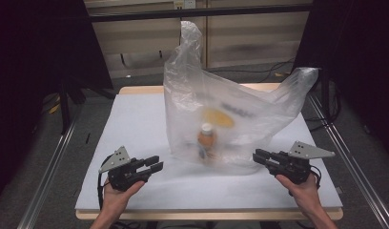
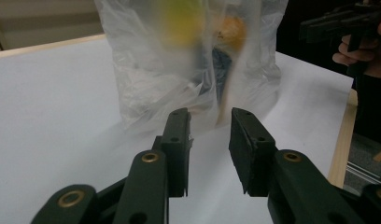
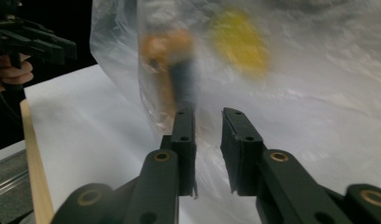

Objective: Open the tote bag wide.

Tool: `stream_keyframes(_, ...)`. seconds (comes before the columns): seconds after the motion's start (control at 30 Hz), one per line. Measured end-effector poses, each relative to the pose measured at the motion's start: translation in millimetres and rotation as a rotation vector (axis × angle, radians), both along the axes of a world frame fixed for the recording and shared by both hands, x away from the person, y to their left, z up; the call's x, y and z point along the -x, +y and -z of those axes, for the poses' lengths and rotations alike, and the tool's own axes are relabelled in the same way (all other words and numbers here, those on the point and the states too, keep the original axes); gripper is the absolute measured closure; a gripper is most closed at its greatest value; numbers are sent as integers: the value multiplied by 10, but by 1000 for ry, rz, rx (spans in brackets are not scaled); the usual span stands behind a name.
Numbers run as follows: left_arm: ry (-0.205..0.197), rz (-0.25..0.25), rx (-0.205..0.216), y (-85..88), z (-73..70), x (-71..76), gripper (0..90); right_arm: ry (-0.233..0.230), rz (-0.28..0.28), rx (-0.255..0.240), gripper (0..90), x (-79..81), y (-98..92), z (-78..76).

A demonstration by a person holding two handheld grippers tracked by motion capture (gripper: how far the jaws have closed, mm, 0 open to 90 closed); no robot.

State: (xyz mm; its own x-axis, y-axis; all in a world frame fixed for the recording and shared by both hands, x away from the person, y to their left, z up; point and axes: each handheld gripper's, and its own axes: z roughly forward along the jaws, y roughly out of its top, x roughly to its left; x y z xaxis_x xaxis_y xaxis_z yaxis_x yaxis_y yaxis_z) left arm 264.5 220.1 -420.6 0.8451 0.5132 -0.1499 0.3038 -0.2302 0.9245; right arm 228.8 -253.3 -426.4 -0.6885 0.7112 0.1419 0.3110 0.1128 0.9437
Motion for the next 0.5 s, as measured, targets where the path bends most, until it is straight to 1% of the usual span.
stream_keyframes(0.03, 0, 0, 0, 0, 0, 0, 716, 0, 0, 0, 762, 0, 0, 0)
stream_keyframes(0.07, -2, 10, 3, -31, -28, -11, 726, 2, -25, -6, 804, -32, 27, -35)
stream_keyframes(0.1, -2, 19, 5, -56, -48, -22, 741, 4, -29, -7, 823, -42, 42, -54)
stream_keyframes(0.13, -3, 26, 4, -82, -68, -34, 741, 4, -29, -7, 823, -42, 42, -54)
stream_keyframes(0.17, -3, 49, 9, -130, -100, -62, 777, 9, -46, -11, 846, -64, 67, -86)
stream_keyframes(0.2, -3, 49, 9, -130, -100, -62, 791, 6, -51, -11, 858, -75, 73, -95)
stream_keyframes(0.23, -4, 56, 4, -159, -122, -73, 791, 6, -51, -11, 858, -75, 73, -95)
stream_keyframes(0.27, -2, 68, 8, -195, -146, -89, 808, 7, -55, -13, 869, -86, 82, -107)
stream_keyframes(0.3, -5, 78, 3, -219, -166, -102, 854, 13, -62, -19, 886, -112, 96, -131)
stream_keyframes(0.4, -10, 91, 5, -292, -210, -137, 888, 10, -61, -21, 900, -151, 115, -159)
stream_keyframes(0.43, -12, 94, 2, -318, -229, -156, 895, 10, -61, -21, 900, -151, 115, -159)
stream_keyframes(0.47, -14, 93, -11, -331, -244, -167, 895, 5, -59, -19, 900, -170, 123, -177)
stream_keyframes(0.5, -14, 98, -14, -359, -260, -186, 900, 11, -57, -19, 900, -177, 130, -189)
